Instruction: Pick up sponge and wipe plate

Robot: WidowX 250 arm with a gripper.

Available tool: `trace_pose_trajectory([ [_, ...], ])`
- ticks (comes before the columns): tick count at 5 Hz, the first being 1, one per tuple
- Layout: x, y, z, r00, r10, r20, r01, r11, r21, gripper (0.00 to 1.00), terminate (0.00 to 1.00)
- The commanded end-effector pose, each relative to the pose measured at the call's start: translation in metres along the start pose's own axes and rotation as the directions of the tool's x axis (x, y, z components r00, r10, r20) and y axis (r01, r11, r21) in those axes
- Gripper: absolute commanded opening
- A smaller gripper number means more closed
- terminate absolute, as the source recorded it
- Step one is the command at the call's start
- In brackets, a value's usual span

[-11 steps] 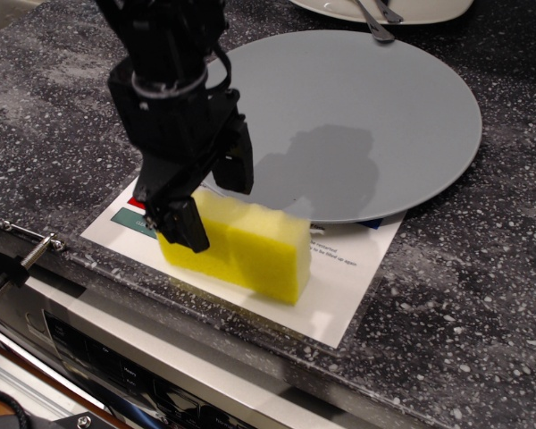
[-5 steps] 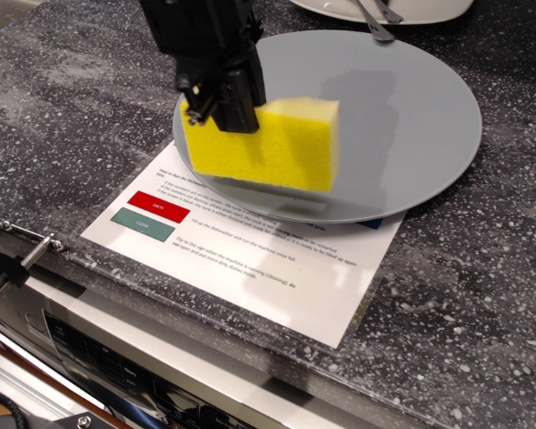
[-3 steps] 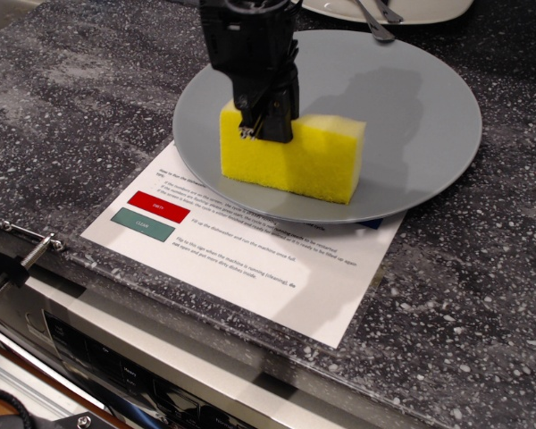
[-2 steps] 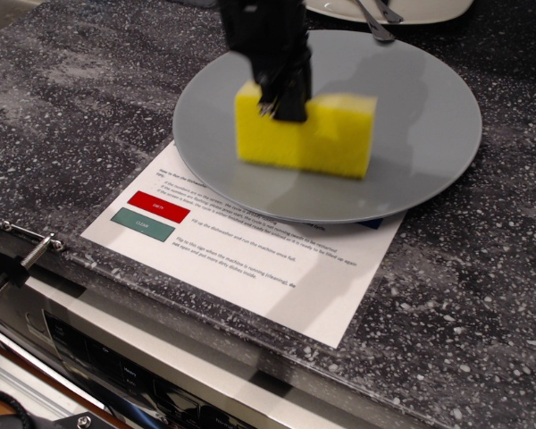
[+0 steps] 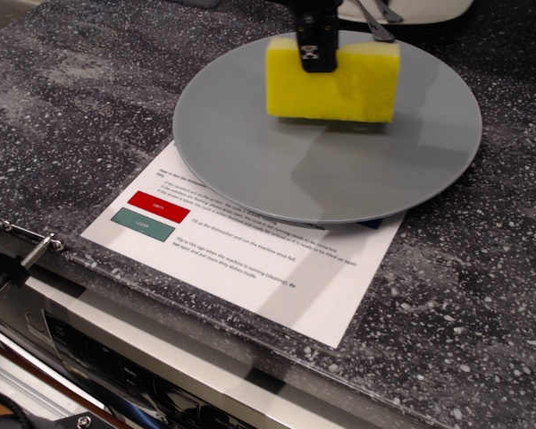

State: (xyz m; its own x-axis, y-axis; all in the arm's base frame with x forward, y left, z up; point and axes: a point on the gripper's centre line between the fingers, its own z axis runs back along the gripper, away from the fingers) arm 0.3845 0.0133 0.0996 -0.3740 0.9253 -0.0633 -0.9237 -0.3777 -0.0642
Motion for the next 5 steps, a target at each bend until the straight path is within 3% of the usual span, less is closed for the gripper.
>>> trace_pose_trajectory([
  [1,-0.007,-0.009,-0.001,0.998,0.057,0.017,-0.056,0.996,-0.063,0.00,0.00],
  [2,-0.005,-0.021,0.001,0.993,0.115,-0.007,-0.115,0.991,-0.068,0.00,0.00],
  [4,0.011,-0.090,0.015,0.966,0.256,-0.041,-0.259,0.963,-0.079,0.00,0.00],
  [5,0.021,-0.099,0.017,0.956,0.289,-0.049,-0.292,0.953,-0.085,0.00,1.00],
])
